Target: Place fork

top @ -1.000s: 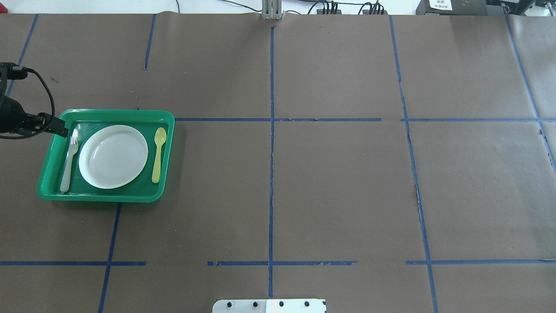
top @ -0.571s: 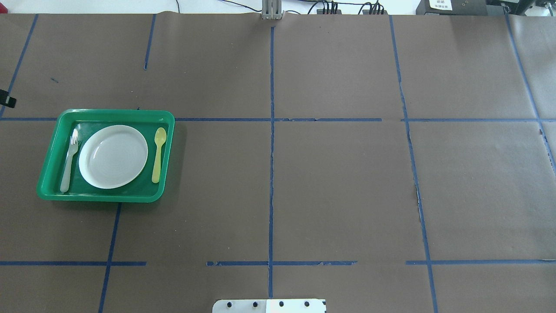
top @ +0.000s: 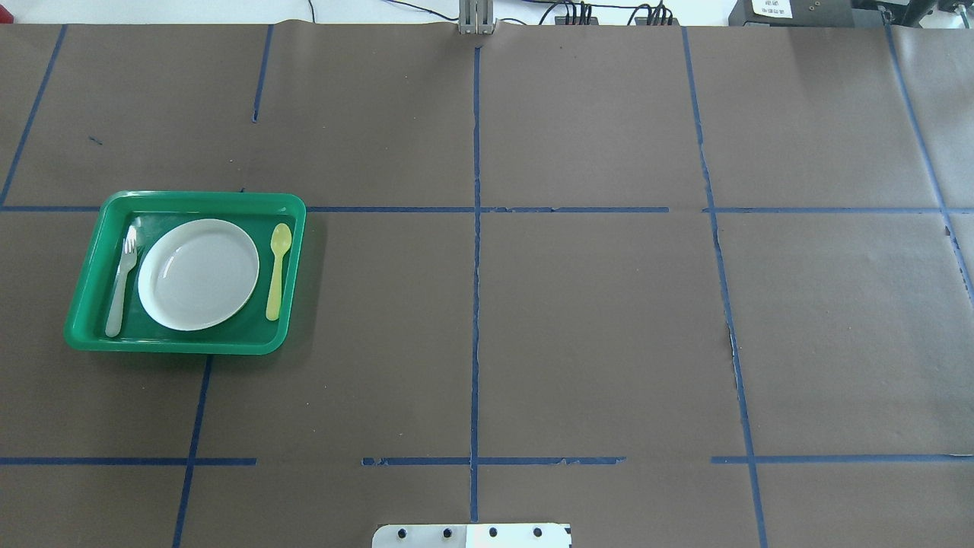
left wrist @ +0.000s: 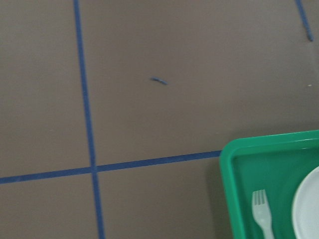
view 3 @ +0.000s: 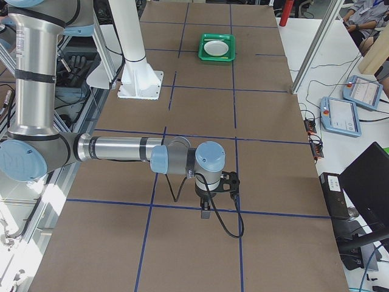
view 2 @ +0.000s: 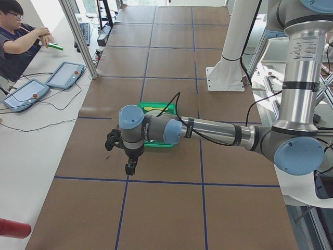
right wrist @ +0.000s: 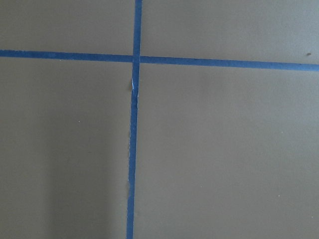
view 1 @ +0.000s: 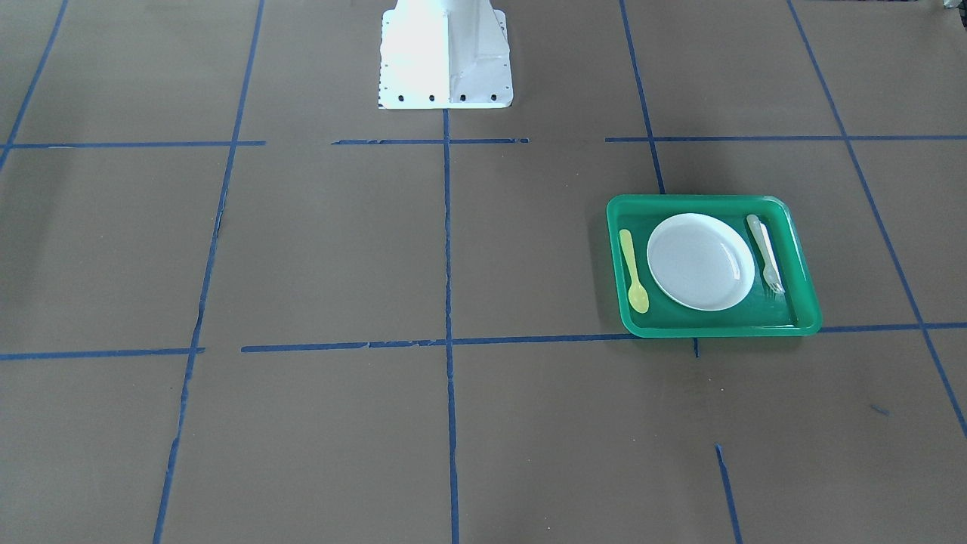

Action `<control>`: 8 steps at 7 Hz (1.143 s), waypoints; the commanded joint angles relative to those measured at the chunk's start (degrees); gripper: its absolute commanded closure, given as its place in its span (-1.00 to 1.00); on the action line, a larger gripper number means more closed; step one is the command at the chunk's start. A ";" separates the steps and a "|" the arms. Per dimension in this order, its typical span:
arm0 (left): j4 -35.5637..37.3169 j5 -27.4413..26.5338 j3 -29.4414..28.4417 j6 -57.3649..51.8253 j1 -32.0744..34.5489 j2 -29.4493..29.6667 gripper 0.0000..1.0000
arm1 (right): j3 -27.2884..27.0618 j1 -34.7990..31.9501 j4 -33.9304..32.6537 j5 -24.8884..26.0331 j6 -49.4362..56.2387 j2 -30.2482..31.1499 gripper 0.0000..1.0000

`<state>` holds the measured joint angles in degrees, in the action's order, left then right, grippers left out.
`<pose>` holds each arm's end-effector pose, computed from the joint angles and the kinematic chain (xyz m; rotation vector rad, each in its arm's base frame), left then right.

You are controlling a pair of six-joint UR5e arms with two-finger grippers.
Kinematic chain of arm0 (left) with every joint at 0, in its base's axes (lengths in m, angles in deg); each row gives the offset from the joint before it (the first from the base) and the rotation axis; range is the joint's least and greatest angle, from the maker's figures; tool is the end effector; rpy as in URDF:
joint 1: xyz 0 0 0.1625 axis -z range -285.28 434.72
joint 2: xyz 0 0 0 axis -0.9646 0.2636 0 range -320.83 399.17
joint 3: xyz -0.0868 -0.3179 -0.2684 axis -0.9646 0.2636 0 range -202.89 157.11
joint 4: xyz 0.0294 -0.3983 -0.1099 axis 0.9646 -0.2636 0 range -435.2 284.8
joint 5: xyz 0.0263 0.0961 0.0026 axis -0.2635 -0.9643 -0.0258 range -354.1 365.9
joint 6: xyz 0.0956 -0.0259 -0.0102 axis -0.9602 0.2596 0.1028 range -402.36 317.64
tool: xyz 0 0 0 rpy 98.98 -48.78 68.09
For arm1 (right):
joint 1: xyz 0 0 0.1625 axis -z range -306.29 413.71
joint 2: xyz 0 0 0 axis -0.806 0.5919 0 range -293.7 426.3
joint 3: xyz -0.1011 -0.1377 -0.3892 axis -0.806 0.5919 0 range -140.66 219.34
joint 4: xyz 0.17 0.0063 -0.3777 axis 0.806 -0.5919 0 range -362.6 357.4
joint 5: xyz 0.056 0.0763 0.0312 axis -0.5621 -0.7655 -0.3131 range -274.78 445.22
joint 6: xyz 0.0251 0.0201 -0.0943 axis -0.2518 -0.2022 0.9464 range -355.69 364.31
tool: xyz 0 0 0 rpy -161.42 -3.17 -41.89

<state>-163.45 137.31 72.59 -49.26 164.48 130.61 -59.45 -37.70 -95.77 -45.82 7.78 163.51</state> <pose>-0.0655 -0.5063 0.6055 0.1283 0.7166 0.1517 0.0786 -0.4344 0.6513 0.0040 -0.7168 -0.0245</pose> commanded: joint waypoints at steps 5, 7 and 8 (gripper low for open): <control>2.73 4.70 -2.30 -2.42 1.03 -4.08 -1.00 | 0.00 0.00 0.00 0.00 0.05 0.00 -1.00; 2.65 4.82 -2.75 -2.50 1.03 -4.08 -1.00 | 0.00 0.00 0.00 0.00 -0.04 0.00 -1.00; 2.65 4.65 -2.75 -2.50 0.94 -4.08 -1.00 | 0.00 0.00 0.00 0.00 0.05 0.00 -1.00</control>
